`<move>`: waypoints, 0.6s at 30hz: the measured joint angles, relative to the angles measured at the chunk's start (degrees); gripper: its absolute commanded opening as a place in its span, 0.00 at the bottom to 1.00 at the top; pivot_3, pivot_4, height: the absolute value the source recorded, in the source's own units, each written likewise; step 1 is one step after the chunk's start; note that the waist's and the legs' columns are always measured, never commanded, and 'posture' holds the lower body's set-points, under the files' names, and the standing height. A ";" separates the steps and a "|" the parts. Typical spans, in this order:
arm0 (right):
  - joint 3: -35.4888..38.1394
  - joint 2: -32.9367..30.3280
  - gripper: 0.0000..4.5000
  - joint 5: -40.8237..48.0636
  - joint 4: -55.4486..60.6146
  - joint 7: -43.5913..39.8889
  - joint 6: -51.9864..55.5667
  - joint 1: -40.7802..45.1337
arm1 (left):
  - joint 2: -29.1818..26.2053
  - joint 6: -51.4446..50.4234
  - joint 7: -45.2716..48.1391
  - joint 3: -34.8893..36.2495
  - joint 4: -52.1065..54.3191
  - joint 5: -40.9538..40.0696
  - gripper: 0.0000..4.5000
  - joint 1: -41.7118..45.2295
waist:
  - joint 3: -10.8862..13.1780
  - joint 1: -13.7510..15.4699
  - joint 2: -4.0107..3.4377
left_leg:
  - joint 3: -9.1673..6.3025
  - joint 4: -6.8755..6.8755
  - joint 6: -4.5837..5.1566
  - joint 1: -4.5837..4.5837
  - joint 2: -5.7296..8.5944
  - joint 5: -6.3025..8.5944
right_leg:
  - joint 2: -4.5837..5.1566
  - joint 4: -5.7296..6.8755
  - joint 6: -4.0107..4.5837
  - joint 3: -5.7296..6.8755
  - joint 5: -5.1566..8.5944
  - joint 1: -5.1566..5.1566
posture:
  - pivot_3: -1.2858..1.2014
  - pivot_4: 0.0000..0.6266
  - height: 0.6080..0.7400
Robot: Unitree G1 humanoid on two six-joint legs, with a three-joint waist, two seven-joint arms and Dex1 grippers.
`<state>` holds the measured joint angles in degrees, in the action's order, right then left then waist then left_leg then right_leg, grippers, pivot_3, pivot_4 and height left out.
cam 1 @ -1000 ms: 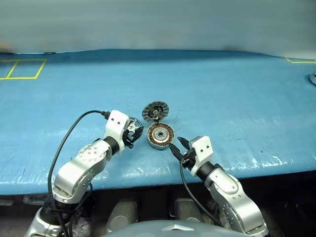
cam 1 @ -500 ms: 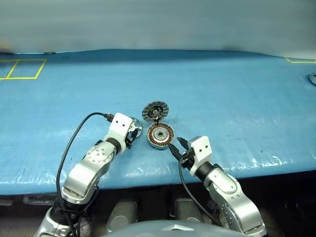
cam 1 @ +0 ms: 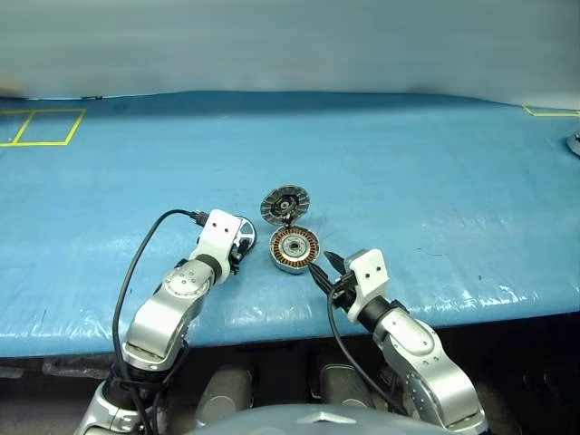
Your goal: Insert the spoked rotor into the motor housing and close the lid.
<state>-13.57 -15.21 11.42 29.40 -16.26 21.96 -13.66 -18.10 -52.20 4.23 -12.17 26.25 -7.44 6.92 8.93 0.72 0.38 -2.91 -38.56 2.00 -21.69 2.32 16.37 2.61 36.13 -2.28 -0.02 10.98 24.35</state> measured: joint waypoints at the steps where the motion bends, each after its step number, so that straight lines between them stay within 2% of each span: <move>1: 0.00 0.00 0.47 0.00 0.00 -0.01 0.02 0.00 | 0.06 -0.12 0.36 0.28 0.00 -0.01 0.57 -0.04 | 0.00 -0.01 0.00 | 0.00 0.00 -0.01 0.00 -0.01 -0.01 | 0.00 0.02 0.00 0.00 0.00 0.00 | 0.52 0.24 1.00; 12: -0.01 0.02 0.47 -0.06 0.00 -0.02 1.13 0.47 | -2.53 -0.28 6.92 0.98 -0.46 -0.34 0.57 0.26 | -0.14 -0.03 -0.14 | 0.01 -0.06 -0.03 0.06 0.00 -0.02 | -0.01 0.15 0.02 0.01 0.01 -0.02 | 0.52 0.24 1.00; 15: -0.02 0.14 0.47 -0.05 0.00 -0.02 1.16 0.49 | -2.86 0.02 8.10 0.93 -0.76 -0.25 0.69 0.37 | -0.18 -0.02 -0.19 | 0.01 -0.06 -0.02 0.07 0.01 -0.02 | -0.02 0.16 0.02 0.02 0.02 -0.03 | 0.52 0.24 1.00; 18: -0.01 0.17 0.47 -0.06 0.00 -0.01 1.19 0.48 | -3.08 0.44 8.59 0.80 -1.18 0.17 0.90 0.51 | -0.20 -0.01 -0.19 | 0.01 -0.08 -0.02 0.07 0.01 -0.02 | -0.01 0.18 0.02 0.02 0.01 -0.04 | 0.52 0.24 1.00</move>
<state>-13.58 -15.04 11.36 29.41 -16.27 23.15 -13.18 -21.19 -51.76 12.82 -11.37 25.07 -7.27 7.43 8.73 0.70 0.19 -2.90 -38.64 1.97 -21.62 2.33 16.35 2.60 36.31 -2.27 0.00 11.00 24.32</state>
